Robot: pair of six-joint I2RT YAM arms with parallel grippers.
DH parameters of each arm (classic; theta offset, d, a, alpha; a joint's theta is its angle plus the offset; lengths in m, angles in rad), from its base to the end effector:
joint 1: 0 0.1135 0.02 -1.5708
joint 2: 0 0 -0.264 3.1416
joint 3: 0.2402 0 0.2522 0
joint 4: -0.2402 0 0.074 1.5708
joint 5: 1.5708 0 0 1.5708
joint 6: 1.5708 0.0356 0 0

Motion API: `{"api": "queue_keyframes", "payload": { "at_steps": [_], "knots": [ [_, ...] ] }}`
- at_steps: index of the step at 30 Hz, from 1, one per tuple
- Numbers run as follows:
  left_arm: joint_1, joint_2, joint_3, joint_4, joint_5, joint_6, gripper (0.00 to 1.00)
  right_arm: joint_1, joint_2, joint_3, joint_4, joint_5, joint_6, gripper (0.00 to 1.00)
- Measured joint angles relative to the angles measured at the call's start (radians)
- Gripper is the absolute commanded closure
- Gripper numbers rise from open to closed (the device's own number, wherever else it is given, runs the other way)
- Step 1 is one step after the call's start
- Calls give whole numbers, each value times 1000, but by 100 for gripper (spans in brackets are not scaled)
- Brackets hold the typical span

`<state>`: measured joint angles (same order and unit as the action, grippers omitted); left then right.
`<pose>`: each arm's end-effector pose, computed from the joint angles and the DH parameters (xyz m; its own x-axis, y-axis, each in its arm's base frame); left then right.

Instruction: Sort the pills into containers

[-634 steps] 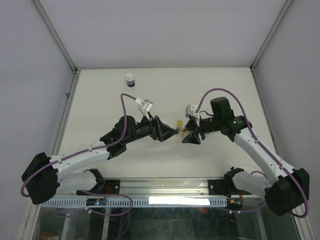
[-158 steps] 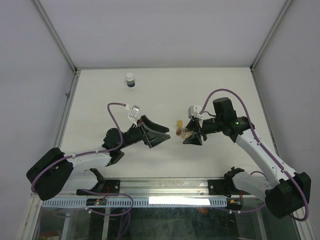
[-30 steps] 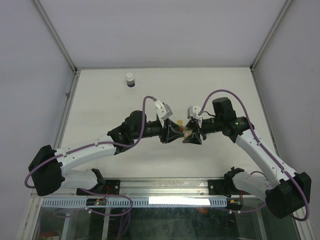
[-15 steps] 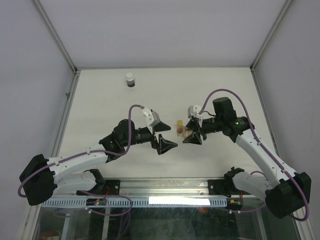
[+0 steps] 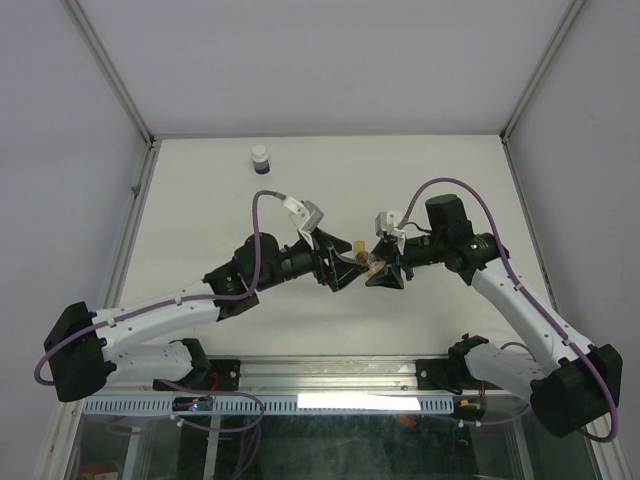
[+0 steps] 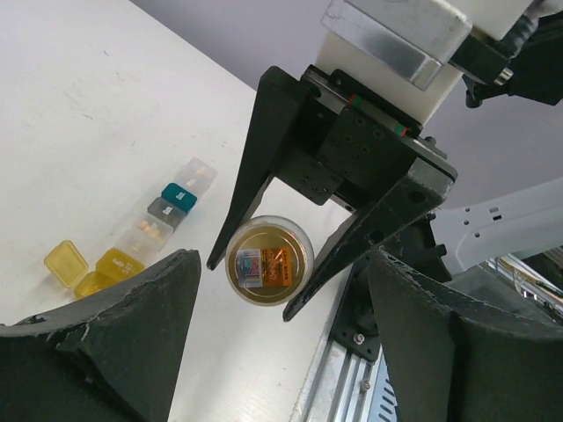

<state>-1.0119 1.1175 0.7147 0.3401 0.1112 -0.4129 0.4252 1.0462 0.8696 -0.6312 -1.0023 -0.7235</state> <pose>0.1358 -0.2246 0.3032 -0.3921 -0.1251 -0.9114 0.8123 0.4180 -0.4068 0.1733 0.1114 0.2907 0.0048 -0.3891 -0.9212 -1.0000 -0.0098 -0.0010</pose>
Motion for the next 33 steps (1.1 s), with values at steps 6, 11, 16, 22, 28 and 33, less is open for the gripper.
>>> {"api": "queue_keyframes", "payload": {
  "at_steps": [6,11,16,22,28,33],
  "knots": [
    [-21,56,50,-56,-38,1,38,0,0,0,0,0,0,100],
    [-24,76,65,-94,-57,2,47,0,0,0,0,0,0,100],
    [-25,91,85,-109,-58,4,47,0,0,0,1,0,0,100],
    [-29,118,99,-124,-51,7,64,0,0,0,0,5,0,100],
    [-30,121,113,-141,-48,20,100,0,0,0,5,16,3,70],
    [-29,117,113,-144,-54,42,100,0,0,0,11,17,13,13]
  ]
}}
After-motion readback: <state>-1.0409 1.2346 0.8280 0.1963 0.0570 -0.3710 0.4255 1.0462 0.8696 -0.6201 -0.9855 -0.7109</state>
